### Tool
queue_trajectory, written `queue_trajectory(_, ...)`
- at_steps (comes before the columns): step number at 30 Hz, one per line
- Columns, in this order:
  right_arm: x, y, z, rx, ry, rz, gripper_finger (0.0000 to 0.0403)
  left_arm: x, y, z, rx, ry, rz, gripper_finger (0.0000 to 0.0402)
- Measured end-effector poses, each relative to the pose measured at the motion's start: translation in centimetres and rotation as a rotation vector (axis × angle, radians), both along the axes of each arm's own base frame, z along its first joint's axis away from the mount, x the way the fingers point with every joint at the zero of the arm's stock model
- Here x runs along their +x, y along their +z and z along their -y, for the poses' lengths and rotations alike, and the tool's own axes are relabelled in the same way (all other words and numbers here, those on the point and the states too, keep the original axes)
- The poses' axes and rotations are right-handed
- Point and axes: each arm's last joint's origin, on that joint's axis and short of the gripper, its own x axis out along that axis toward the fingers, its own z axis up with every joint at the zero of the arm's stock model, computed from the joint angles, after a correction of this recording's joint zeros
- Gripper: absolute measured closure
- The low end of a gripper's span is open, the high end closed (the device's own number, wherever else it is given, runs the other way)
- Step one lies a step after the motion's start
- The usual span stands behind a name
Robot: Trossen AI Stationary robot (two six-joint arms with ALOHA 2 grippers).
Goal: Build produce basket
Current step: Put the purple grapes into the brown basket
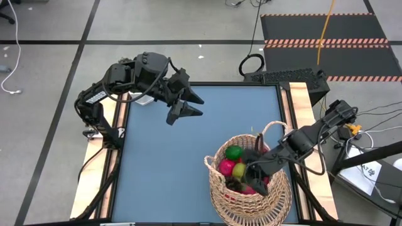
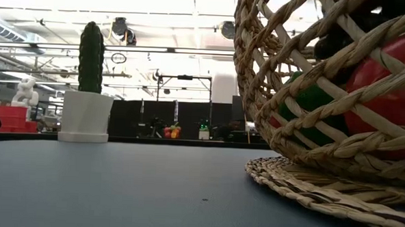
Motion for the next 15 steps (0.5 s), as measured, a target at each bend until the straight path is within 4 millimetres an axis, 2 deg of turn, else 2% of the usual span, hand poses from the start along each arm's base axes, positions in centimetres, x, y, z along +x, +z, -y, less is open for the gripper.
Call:
queue_trajectory(7,-0.9,-0.4,0.3,0.02,0.051,-0.099,0.0402,0.0,0.0,0.0,-0.013,0.008,-0.003,0.0163)
queue_trajectory(15,-3.7,0.5,2.2,-0.051,0.079,-0.147,0.037,0.1,0.0,-0.2,-0.003,0.081,-0.009,0.0163)
